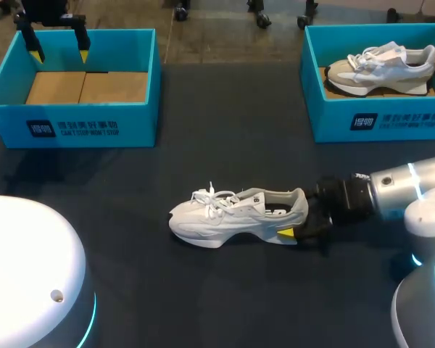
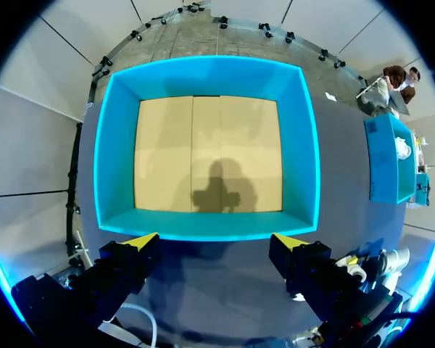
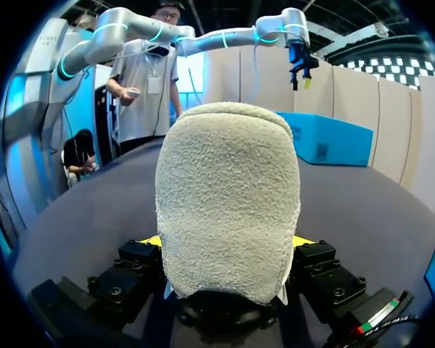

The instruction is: Take the shoe out of the shoebox, open the shoe tongue, remove and reinsert the insole, then place the shoe into the shoebox

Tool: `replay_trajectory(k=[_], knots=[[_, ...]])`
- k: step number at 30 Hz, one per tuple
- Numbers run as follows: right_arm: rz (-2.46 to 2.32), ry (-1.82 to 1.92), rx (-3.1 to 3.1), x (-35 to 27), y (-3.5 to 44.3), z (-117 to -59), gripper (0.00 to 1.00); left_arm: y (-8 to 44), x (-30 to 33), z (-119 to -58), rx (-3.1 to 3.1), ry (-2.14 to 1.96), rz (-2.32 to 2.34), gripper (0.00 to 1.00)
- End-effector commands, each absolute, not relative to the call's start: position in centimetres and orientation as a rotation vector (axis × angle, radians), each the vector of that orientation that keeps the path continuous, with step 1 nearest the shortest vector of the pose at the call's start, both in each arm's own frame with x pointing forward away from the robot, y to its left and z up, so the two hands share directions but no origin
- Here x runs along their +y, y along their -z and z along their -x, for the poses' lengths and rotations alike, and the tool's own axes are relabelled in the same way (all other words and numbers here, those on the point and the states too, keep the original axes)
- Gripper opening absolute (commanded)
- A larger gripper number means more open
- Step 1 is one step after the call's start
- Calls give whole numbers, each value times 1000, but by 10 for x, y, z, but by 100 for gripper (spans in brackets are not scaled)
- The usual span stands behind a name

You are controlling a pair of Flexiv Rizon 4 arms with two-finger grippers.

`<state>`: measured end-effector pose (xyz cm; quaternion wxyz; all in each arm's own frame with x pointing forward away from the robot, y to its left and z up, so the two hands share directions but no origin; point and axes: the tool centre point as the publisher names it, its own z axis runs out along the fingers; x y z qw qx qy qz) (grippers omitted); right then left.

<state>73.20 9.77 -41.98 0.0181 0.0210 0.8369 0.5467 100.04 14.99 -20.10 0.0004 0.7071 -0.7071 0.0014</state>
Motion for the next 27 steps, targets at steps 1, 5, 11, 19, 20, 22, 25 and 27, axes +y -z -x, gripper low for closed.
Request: replay_trajectory(k=[1,5,11,19,20,22,25,27], knots=[[-60,-1682,2597,108,429,-726,0,200,150,-1000,-2221,-3,-2221,100],[-57,-1659,2598,109,428,-726,0,200,150,-1000,-2221,-3,-2221,100],[-57,-1659,2598,109,428,-726,0,200,150,-1000,-2221,-3,-2221,100],[-57,-1659,2598,109,428,-726,0,200,150,-1000,-2221,-3,-2221,100],[-57,-1659,2598,109,428,-726,0,200,150,-1000,-2221,-3,-2221,100],[-57,-1659,2598,109,428,-726,0,200,150,-1000,-2221,-3,-2221,100],[-57,-1659,2598,109,428,-726,0,200,150,-1000,-2221,-3,-2221,100],[-57,-1659,2598,109,428,-726,0,200,150,-1000,-2221,-3,-2221,100]])
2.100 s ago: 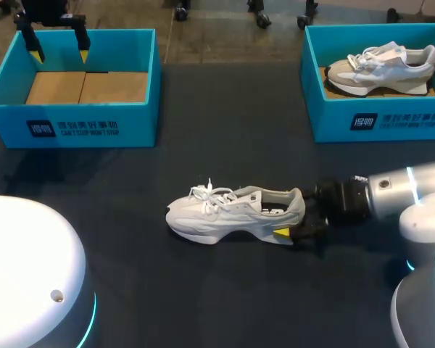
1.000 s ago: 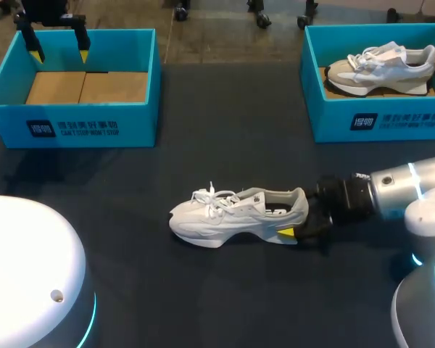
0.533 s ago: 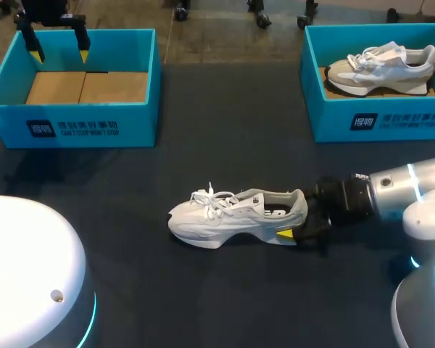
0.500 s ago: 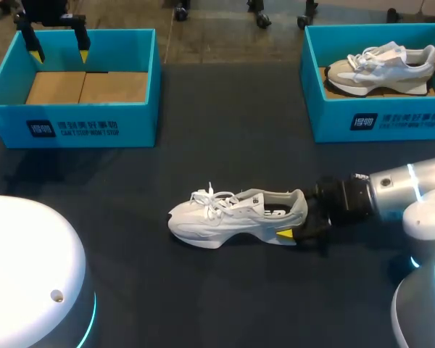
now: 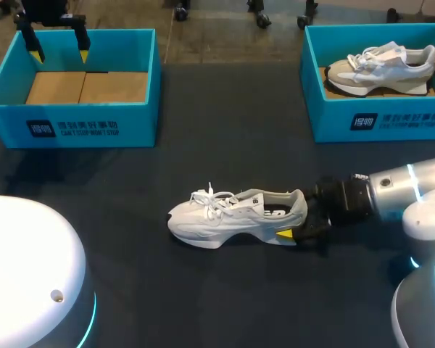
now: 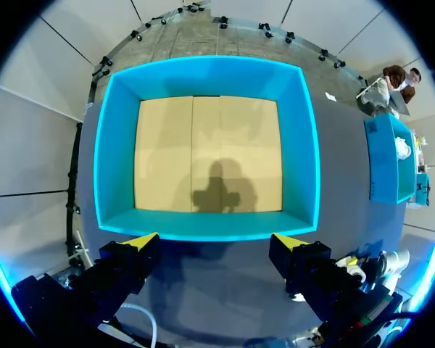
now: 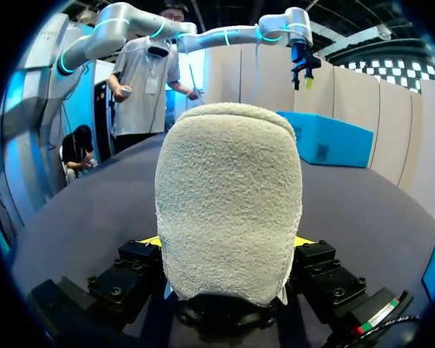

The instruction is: Take the shoe out of the shoebox, open the shoe tongue, remove and reinsert the insole, then place the shoe into the shoebox

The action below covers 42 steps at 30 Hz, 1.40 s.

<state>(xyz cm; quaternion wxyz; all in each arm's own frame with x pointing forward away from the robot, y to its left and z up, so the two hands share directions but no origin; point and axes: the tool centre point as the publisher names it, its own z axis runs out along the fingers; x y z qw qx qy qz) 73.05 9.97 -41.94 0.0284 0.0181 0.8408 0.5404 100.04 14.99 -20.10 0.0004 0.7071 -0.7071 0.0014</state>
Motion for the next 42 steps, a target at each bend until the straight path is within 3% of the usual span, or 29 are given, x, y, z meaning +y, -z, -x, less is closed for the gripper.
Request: replay_trajectory(k=[1,18,42], knots=[[-57,-1659,2598,109,428,-726,0,200,150,-1000,-2221,-3,-2221,100],[-57,-1659,2598,109,428,-726,0,178,108,-937,-2009,18,-2574,100],[-57,-1659,2598,109,428,-726,0,182,-3,-855,-2083,86,-2504,100]])
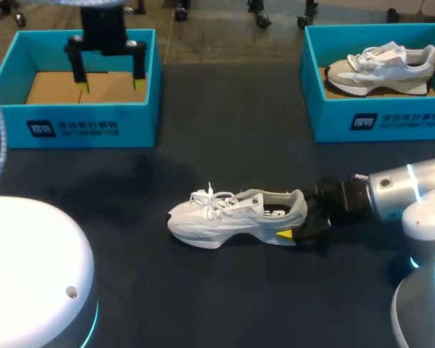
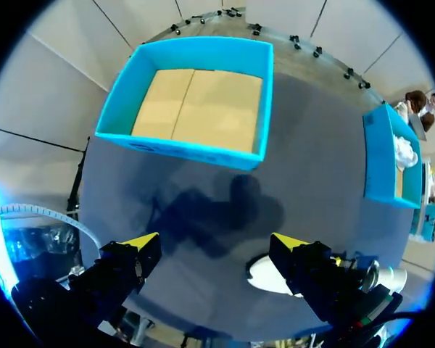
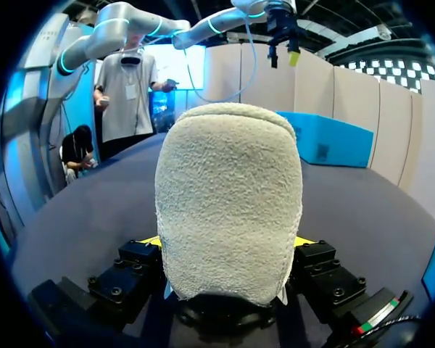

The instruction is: Take the shoe out of the shoebox, open the shoe tongue, remove and reinsert the insole, then place the shoe into the shoebox

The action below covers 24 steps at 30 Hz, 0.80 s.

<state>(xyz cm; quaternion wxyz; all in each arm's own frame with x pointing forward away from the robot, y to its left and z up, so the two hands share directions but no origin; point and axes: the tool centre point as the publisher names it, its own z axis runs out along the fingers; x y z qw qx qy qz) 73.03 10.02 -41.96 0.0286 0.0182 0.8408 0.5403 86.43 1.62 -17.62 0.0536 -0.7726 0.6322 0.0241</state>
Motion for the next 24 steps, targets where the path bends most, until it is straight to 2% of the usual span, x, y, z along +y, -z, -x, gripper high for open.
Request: replay_trajectory(k=[1,10,24], knots=[[-57,-1659,2598,109,428,-726,0,182,-3,-855,1934,-80,2324,100],[-57,-1659,2598,109,428,-726,0,194,-59,-817,2028,-92,2271,100],[-57,-1659,2598,109,428,-726,0,216,-113,-772,2116,-127,2188,100]])
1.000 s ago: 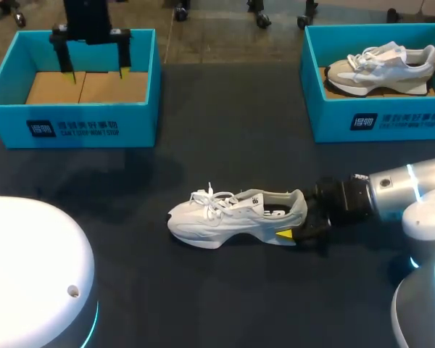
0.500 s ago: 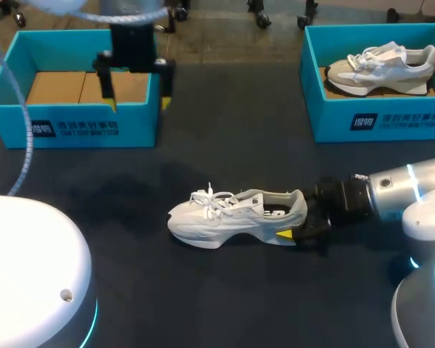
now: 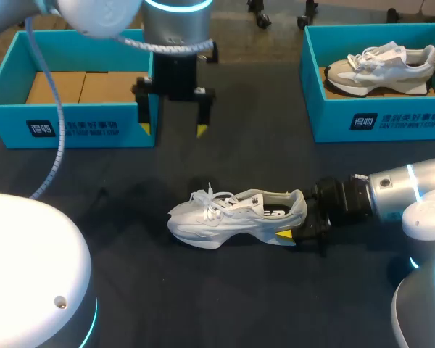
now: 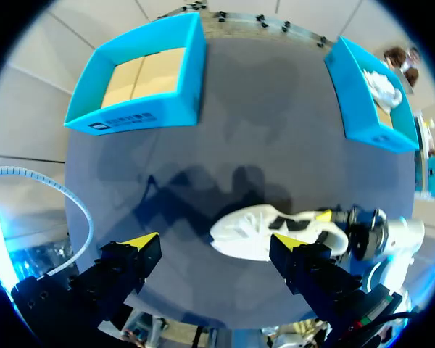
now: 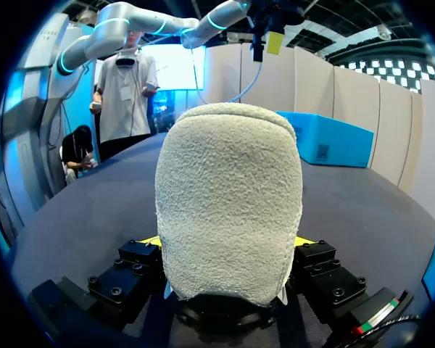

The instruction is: Take the shoe out of the shoebox, open the shoe tongue, remove and reinsert the insole, then place the shoe into the shoebox

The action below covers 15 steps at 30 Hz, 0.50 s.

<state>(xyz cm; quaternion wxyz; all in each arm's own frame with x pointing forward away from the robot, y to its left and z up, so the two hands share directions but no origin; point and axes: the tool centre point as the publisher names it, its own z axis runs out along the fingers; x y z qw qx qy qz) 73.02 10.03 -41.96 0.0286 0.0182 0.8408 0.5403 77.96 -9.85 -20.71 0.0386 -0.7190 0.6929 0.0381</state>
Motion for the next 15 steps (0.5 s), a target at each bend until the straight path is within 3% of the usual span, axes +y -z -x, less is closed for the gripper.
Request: replay_trajectory(k=[1,15], knots=[[-57,-1659,2598,109,428,-726,0,218,-117,-770,2122,-130,2179,100],[-57,-1659,2598,109,428,-726,0,251,-159,-752,2182,-181,2045,100]])
